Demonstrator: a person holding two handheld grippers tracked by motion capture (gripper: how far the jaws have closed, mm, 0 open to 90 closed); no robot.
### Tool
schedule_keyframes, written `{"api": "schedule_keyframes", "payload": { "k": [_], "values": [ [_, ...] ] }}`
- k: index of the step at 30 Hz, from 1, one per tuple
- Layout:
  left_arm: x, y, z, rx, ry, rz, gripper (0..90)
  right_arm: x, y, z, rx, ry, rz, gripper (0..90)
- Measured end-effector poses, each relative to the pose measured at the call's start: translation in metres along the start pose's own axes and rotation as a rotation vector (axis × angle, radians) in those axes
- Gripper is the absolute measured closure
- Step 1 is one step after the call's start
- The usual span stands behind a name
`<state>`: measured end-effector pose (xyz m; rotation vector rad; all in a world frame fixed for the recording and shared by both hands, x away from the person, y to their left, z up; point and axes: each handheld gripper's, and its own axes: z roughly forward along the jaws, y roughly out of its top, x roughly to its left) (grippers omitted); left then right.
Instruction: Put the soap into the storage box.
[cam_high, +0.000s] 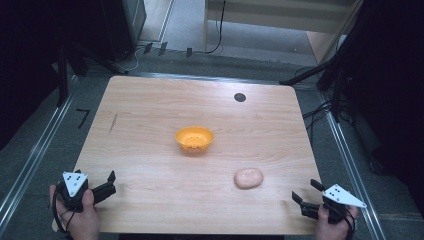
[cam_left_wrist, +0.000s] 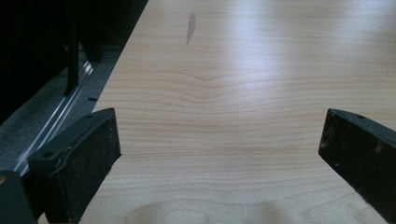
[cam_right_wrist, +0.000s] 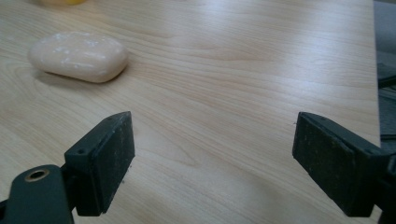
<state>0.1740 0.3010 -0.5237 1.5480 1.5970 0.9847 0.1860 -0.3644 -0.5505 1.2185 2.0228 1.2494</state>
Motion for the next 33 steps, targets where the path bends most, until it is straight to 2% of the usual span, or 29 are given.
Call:
{"api": "schedule_keyframes", "payload": {
  "k": [6,8,9,10,13,14,16,19,24,28,33],
  "values": [
    [0.0,0.0,0.0,0.004,0.002,0.004,0.0,0.002,-0.001,-0.001,-0.01,-0.045,-0.005,16.9],
    [0.0,0.0,0.0,0.005,-0.001,-0.003,0.0,0.002,0.0,0.0,0.003,-0.033,-0.012,19.4],
    [0.001,0.0,0.0,-0.001,0.0,-0.007,0.0,0.003,0.001,0.002,0.008,-0.017,-0.018,16.2],
    [0.001,0.0,0.0,0.0,-0.001,-0.006,0.0,0.003,0.001,0.002,0.008,-0.022,-0.017,13.7],
    [0.0,0.0,0.0,0.007,-0.006,0.0,0.0,0.004,0.002,0.003,0.006,0.01,-0.007,13.8],
    [0.0,0.001,0.001,0.012,-0.006,0.001,0.0,0.004,0.003,0.004,0.007,0.038,-0.009,13.8],
    [0.0,0.001,0.001,0.013,-0.006,0.003,0.0,0.007,0.006,0.006,0.037,0.047,-0.042,13.8],
    [0.0,0.001,0.001,0.014,-0.007,-0.001,0.0,0.01,0.014,0.008,0.055,0.083,-0.096,13.8],
    [0.0,0.001,0.001,0.014,-0.01,0.004,0.0,0.012,0.031,0.014,0.091,0.162,-0.148,13.5],
    [0.0,0.001,0.001,0.014,-0.012,0.001,0.0,0.015,0.044,0.021,0.127,0.198,-0.214,12.9],
    [0.0,0.001,0.001,0.015,-0.012,-0.002,0.0,0.017,0.058,0.031,0.177,0.258,-0.249,13.0]
  ]
}}
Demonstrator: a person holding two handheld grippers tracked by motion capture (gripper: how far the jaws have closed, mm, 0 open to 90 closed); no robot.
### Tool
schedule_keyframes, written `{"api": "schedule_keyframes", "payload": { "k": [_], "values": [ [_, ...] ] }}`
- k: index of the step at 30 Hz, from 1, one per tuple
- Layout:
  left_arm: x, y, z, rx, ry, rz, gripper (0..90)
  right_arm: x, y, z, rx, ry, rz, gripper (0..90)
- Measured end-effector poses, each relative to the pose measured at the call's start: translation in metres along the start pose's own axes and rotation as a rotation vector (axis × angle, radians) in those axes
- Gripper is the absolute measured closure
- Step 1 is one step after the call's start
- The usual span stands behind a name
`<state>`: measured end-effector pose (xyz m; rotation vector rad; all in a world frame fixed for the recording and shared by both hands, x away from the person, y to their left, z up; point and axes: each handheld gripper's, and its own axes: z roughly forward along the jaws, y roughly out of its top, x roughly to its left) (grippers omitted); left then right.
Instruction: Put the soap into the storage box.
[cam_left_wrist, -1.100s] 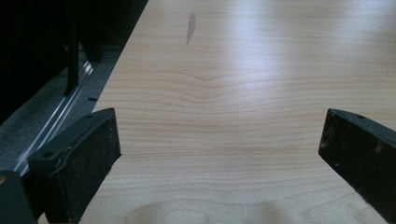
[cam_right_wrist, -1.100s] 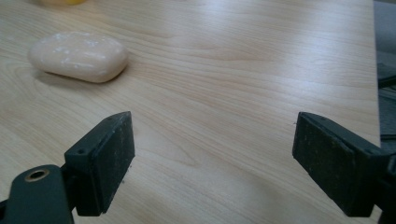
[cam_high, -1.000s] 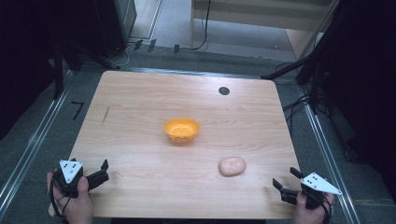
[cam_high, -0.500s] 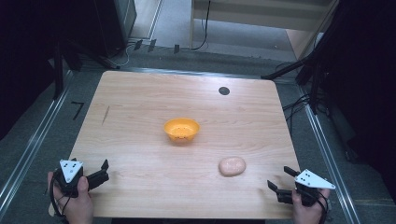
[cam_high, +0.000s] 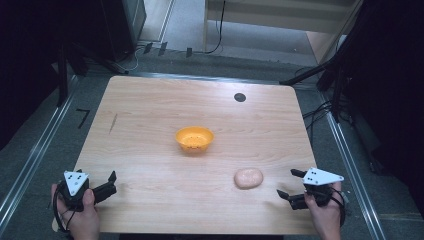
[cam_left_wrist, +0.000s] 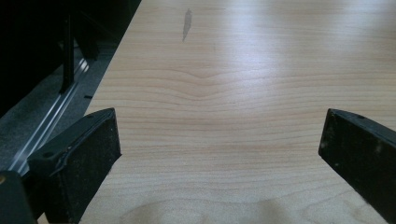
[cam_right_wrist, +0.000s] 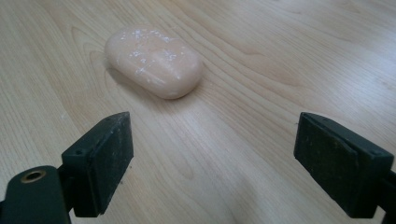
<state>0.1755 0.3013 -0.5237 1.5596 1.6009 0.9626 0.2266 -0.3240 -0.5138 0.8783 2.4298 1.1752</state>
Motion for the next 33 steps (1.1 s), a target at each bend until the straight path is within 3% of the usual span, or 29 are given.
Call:
{"api": "schedule_keyframes", "payload": {
  "k": [4,5,16,26,33],
  "values": [
    [0.0,0.0,0.001,0.002,-0.001,-0.003,0.0,-0.001,0.008,0.006,0.043,0.021,-0.028,13.0],
    [0.0,0.0,0.001,0.003,-0.001,-0.003,0.0,-0.001,0.013,0.009,0.068,0.023,-0.055,13.4],
    [0.001,0.001,0.001,0.006,-0.005,-0.007,0.0,-0.006,0.036,0.021,0.155,0.061,-0.114,14.4],
    [0.001,0.001,0.002,0.008,-0.006,-0.014,0.0,-0.011,0.051,0.031,0.204,0.093,-0.165,18.8],
    [0.002,0.001,0.002,0.008,-0.009,-0.015,0.0,-0.011,0.064,0.039,0.247,0.145,-0.206,19.1]
  ]
}}
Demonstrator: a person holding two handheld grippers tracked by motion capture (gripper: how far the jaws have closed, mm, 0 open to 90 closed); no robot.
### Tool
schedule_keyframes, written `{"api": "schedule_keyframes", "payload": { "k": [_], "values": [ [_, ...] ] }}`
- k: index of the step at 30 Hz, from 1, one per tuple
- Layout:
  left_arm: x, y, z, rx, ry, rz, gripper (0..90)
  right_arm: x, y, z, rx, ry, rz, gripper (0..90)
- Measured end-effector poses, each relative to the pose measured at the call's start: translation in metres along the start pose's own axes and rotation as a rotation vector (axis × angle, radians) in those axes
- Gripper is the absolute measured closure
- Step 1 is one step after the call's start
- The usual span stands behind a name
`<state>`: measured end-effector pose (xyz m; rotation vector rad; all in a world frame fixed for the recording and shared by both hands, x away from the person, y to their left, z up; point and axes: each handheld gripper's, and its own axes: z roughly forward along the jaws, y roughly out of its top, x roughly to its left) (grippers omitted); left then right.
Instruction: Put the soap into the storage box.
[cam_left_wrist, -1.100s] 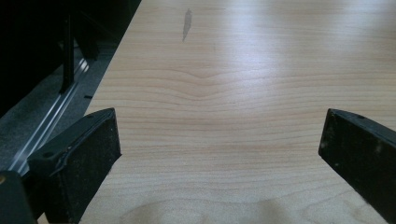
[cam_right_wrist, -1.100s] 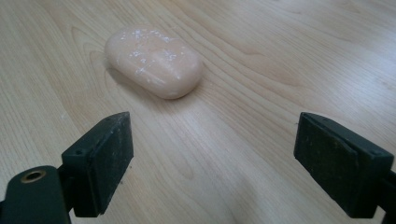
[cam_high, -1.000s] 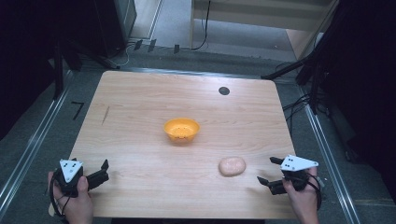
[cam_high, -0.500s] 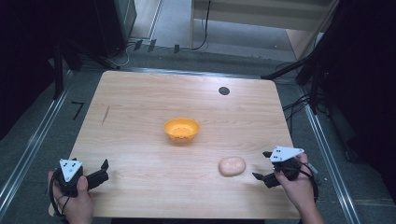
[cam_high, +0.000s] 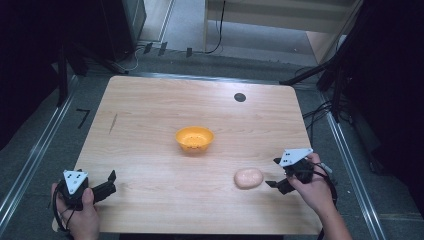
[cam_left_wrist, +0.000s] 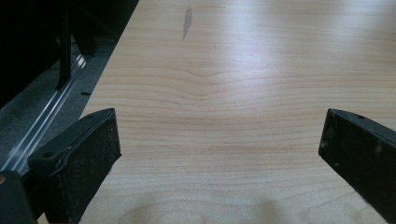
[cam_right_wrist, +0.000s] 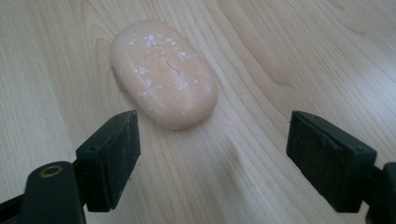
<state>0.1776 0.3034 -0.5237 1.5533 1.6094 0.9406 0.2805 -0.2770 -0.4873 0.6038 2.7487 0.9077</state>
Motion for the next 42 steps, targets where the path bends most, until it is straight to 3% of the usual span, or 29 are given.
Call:
{"api": "schedule_keyframes", "payload": {
  "k": [7,18,30,42],
  "values": [
    [0.0,0.0,0.0,0.001,0.0,0.0,0.0,0.001,0.015,0.008,0.044,0.061,-0.08,20.7],
    [0.0,0.0,0.0,0.003,0.002,0.001,0.0,0.002,0.033,0.024,0.116,0.086,-0.152,25.7],
    [-0.001,0.0,0.001,0.005,0.003,0.006,0.0,0.006,0.044,0.043,0.177,0.149,-0.214,27.7],
    [-0.001,0.0,0.001,0.005,0.003,0.008,0.0,0.009,0.053,0.054,0.221,0.155,-0.25,29.5]
  ]
}}
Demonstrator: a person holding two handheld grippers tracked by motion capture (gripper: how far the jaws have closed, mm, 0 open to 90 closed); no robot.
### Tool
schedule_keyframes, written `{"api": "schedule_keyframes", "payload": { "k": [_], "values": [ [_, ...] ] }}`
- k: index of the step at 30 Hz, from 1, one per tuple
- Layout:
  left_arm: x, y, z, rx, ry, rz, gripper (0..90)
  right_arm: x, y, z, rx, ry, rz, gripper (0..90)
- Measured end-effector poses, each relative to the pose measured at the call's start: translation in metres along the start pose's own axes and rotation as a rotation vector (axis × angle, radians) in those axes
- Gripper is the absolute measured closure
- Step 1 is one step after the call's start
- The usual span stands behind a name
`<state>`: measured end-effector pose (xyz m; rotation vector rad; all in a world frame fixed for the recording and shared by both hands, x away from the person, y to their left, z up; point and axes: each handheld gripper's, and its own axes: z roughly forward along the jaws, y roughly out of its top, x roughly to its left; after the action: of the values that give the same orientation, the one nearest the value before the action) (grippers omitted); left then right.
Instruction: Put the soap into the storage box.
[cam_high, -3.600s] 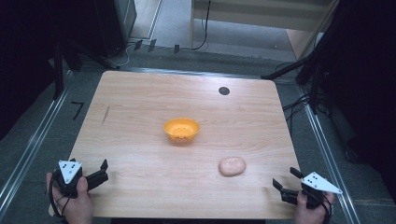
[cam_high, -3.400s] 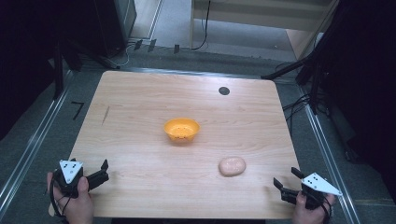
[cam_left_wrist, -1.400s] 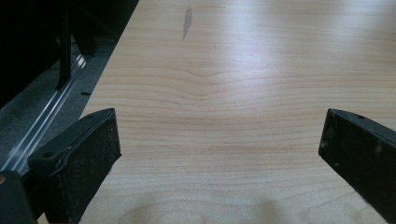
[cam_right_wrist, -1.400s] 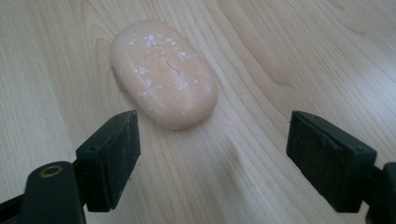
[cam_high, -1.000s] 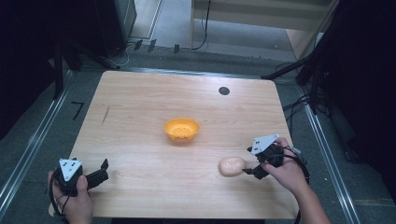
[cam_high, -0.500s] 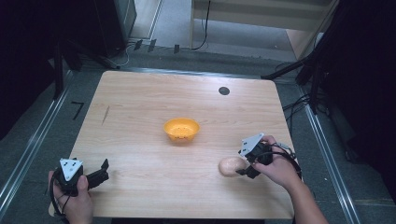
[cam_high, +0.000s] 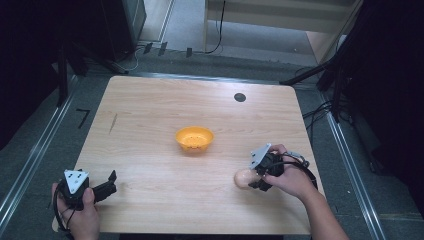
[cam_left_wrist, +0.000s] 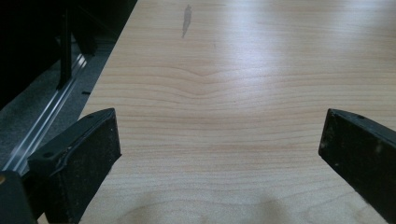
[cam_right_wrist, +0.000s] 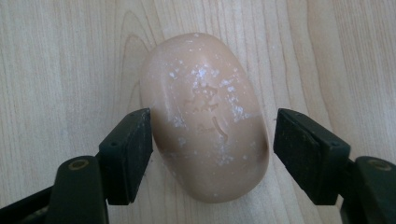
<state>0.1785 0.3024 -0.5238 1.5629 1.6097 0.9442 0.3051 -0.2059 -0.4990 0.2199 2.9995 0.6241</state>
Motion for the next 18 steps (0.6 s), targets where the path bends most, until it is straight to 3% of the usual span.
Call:
{"api": "schedule_keyframes", "payload": {
  "k": [8,18],
  "values": [
    [0.0,0.0,0.0,0.006,0.002,0.004,0.0,0.001,0.005,0.006,0.012,0.018,-0.027,27.5],
    [-0.002,0.0,0.0,0.005,0.004,0.02,0.0,-0.006,0.003,0.014,0.033,0.074,-0.01,27.8]
  ]
}}
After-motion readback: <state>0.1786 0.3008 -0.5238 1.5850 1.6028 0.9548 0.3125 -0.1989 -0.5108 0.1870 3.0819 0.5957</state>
